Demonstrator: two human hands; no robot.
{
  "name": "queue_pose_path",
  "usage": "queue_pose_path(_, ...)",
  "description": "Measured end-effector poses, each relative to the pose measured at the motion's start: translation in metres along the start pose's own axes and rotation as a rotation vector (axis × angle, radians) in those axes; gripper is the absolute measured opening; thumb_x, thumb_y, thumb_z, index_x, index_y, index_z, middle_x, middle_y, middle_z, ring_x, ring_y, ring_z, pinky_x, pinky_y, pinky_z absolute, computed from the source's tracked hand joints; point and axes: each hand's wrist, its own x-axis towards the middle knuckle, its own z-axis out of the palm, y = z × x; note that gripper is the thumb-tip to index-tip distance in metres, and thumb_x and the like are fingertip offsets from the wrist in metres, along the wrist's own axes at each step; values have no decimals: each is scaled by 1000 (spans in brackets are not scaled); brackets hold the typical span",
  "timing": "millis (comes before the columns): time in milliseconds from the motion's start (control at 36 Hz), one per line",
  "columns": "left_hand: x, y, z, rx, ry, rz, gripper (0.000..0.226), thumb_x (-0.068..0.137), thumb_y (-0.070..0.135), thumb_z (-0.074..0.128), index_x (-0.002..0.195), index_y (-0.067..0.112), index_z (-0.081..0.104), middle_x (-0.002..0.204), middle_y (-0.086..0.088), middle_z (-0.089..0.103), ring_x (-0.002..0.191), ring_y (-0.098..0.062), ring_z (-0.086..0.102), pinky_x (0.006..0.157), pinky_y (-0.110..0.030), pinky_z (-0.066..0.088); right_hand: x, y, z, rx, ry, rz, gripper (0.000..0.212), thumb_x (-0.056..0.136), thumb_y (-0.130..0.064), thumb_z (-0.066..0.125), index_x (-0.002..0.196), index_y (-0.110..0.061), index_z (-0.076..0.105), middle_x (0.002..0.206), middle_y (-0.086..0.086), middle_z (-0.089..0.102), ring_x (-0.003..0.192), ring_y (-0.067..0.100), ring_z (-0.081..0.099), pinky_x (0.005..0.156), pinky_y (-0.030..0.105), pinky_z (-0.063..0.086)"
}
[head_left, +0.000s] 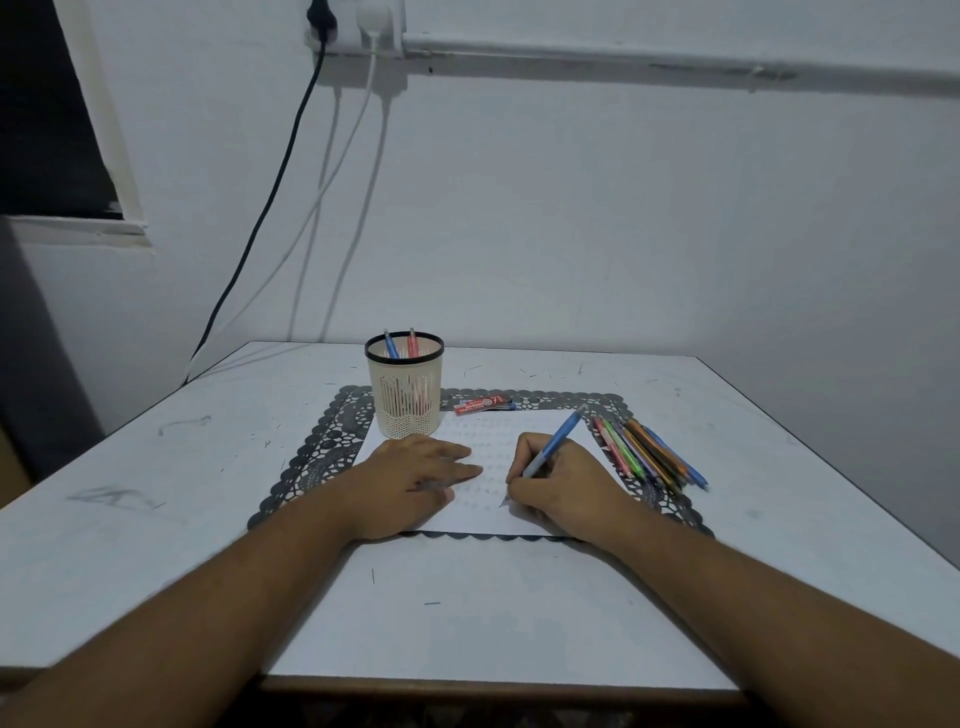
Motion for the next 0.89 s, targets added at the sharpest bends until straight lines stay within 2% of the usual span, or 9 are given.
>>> queue_pose_path(139,0,0,1,1,1,6,50,98,44,40,147,47,49,159,21,36,144,0,25,120,-29,15,-1,-1,-1,-14,-14,1,22,88,2,68,73,-11,59,65,3,61,57,8,55,55,19,45)
queue_pose_path(278,0,1,0,2,4,-2,51,97,43,40,147,46,49,159,21,36,144,0,25,115,-23,13,-1,0,0,-19,-26,-11,25,88,0,68,70,-16,59,69,4,63,63,10,57,62,26,48)
queue_pose_path(361,1,1,0,5,0,0,51,97,44,40,147,47,49,159,22,36,144,0,25,117,-24,13,-1,0,1,-2,-33,-13,23,88,-2,68,72,-16,61,71,4,64,65,13,58,62,30,50)
queue_pose_path(500,0,-3,1,0,5,10,46,102,38,44,147,48,49,159,21,36,145,-1,25,118,-28,15,-1,0,0,-33,-12,-18,21,88,0,69,73,-13,60,68,2,63,62,10,55,60,23,46)
queue_pose_path(639,1,0,1,6,5,12,50,97,44,39,147,47,49,159,20,37,143,0,28,120,-30,18,-1,-1,0,-27,-13,-19,20,87,0,69,73,-11,60,72,15,63,61,10,56,58,23,47)
queue_pose_path(750,2,-3,1,24,6,23,46,102,39,44,148,47,48,159,20,36,144,-1,27,119,-29,17,-4,-3,0,-25,-58,-20,22,89,0,67,73,-14,60,69,4,63,58,7,53,54,19,43)
queue_pose_path(889,2,-4,3,30,6,27,47,102,40,43,148,48,47,159,22,36,145,1,26,119,-28,17,-4,-3,-5,-36,18,-41,23,88,1,68,72,-14,61,71,2,65,65,7,57,63,20,49)
